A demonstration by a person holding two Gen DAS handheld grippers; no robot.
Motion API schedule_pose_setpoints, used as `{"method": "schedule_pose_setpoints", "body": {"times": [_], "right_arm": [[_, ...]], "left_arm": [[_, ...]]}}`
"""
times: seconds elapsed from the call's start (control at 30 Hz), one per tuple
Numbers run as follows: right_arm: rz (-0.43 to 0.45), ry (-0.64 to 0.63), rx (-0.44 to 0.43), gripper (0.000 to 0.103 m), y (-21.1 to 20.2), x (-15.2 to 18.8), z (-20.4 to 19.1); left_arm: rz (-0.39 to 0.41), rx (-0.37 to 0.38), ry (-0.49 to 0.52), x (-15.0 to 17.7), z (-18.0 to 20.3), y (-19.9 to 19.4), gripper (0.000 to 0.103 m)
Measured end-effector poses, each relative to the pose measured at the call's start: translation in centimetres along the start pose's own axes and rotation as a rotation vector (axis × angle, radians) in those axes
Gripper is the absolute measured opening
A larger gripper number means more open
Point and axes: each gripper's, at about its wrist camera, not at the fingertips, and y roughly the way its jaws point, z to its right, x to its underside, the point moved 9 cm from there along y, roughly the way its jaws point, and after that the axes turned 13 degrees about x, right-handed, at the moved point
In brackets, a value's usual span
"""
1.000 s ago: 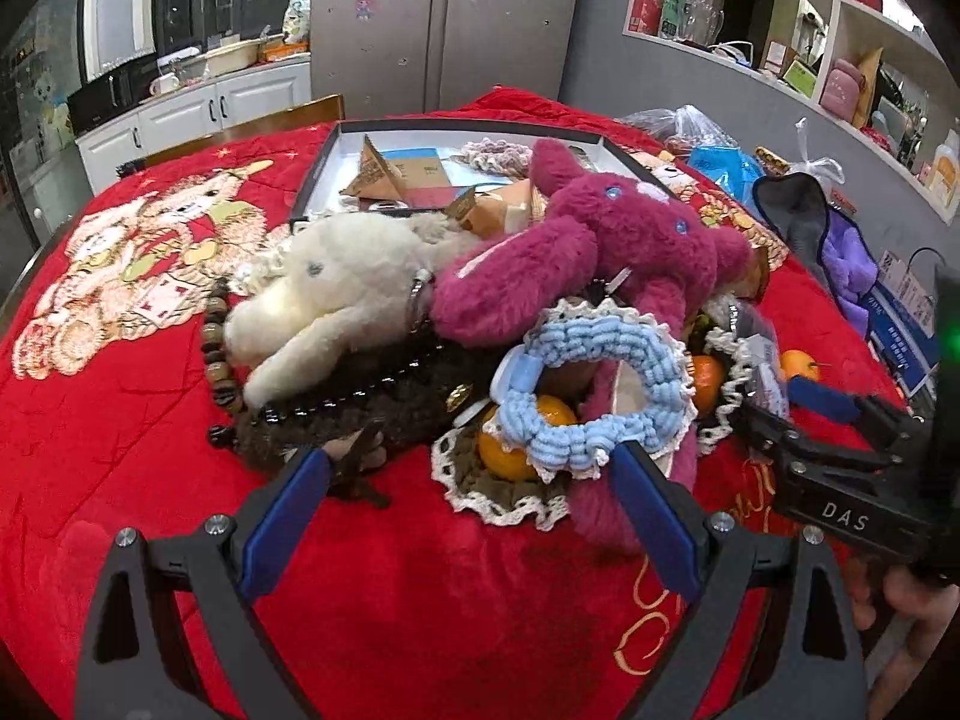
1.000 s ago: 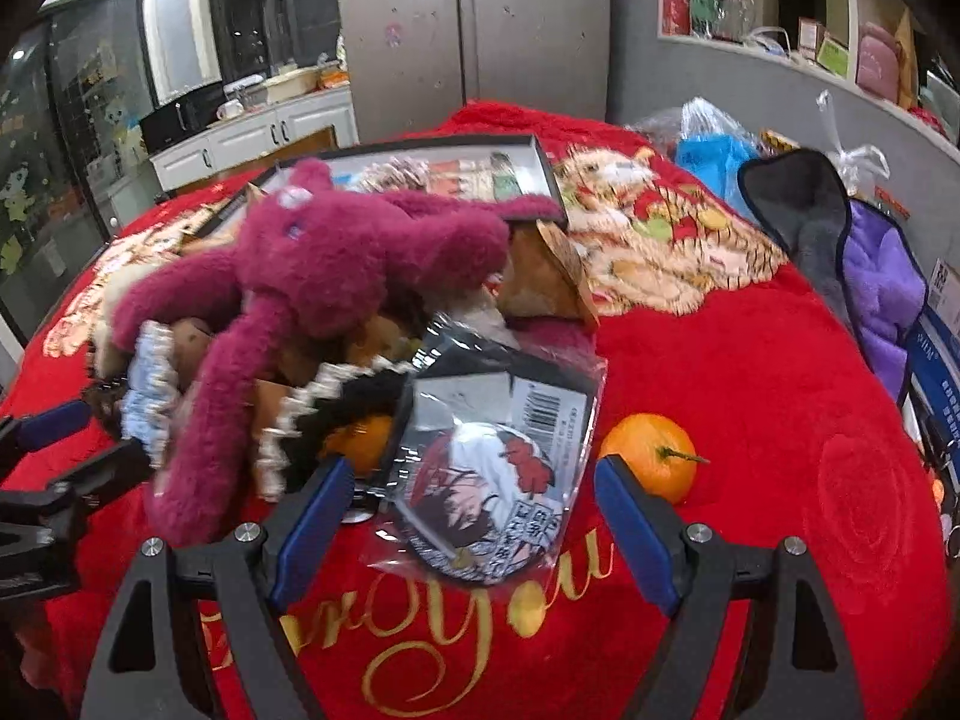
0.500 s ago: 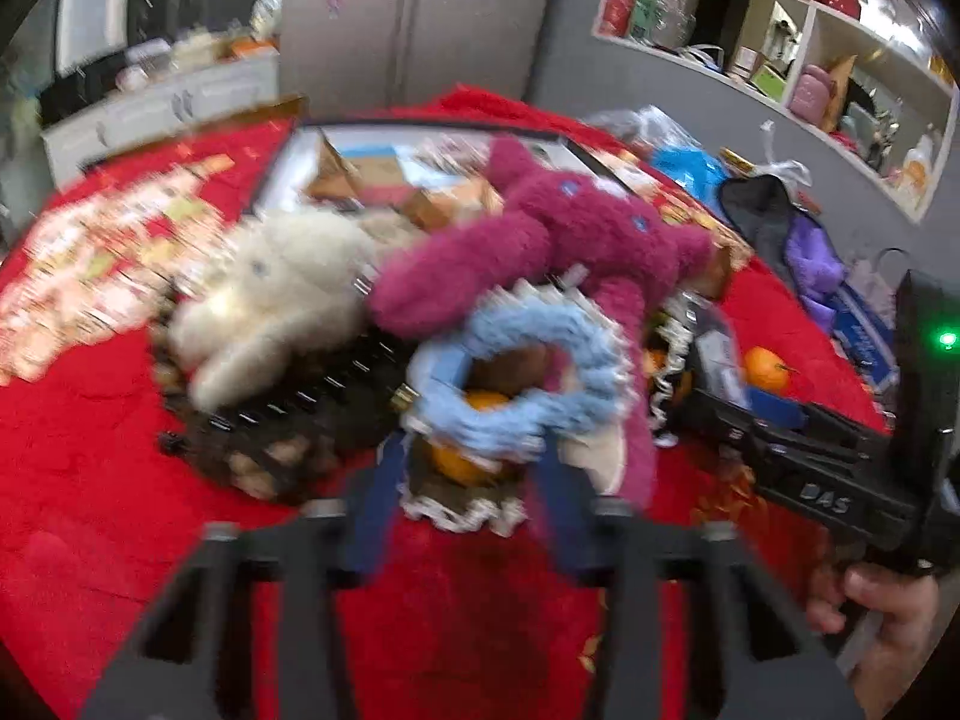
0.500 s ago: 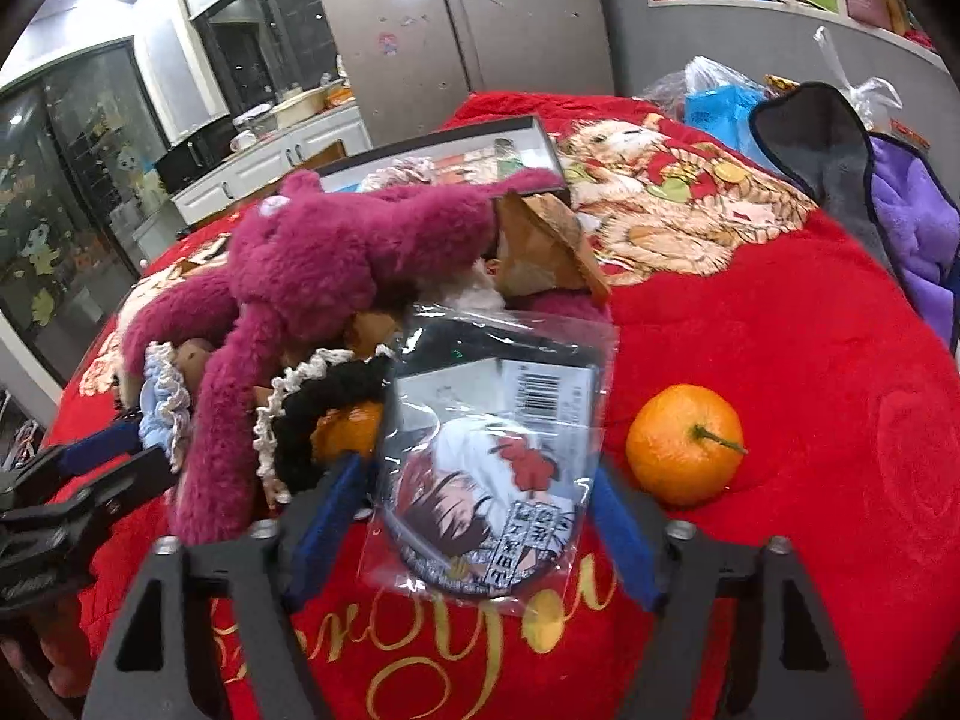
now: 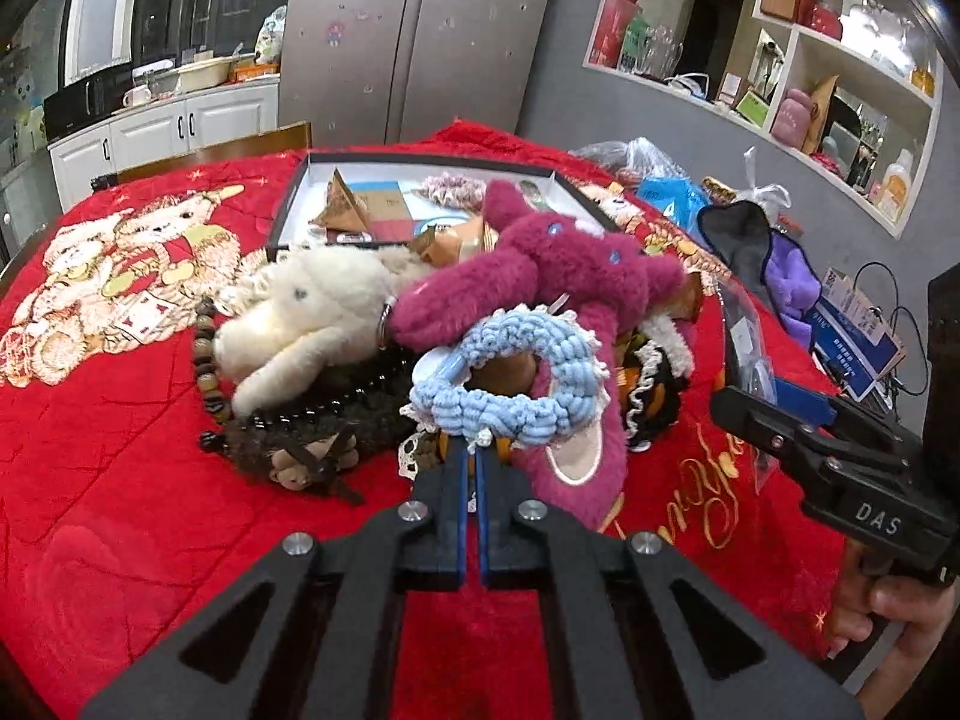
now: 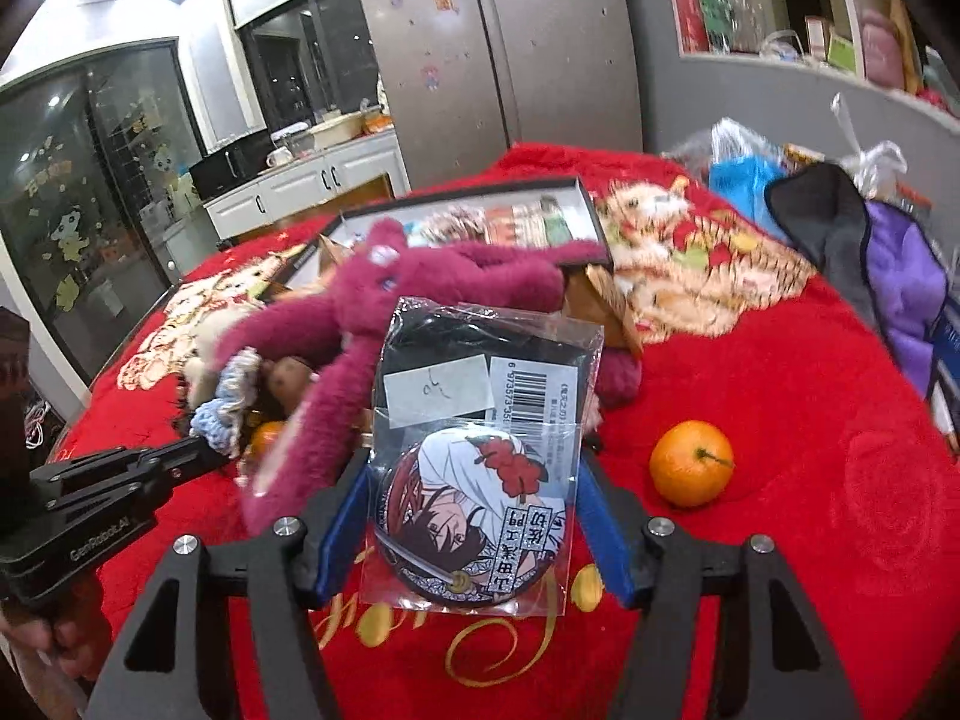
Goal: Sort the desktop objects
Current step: 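Grasp the blue rope ring toy with the left tool while the right tool holds the badge bag, then lift the badge bag and blue rope ring and carry both over the box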
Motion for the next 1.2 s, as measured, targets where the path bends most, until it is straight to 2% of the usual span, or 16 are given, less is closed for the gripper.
{"method": "schedule_pose_setpoints", "body": {"times": [0.37,0.63,1.2], "right_arm": [[0.072,-0.024,-0.004,0.066,-5.0,-0.7,-1.4],[0.106,-0.05,-0.042,0.066,-7.5,-0.6,-3.8],[0.117,-0.071,-0.055,0.066,-9.5,0.2,-5.3]], "left_arm": [[0.1,-0.027,0.037,-0.3,1.0,-6.4,0.002],[0.131,-0.039,0.045,0.3,1.2,-9.7,0.002],[0.136,-0.03,0.057,1.2,2.4,-10.9,0.002]]}}
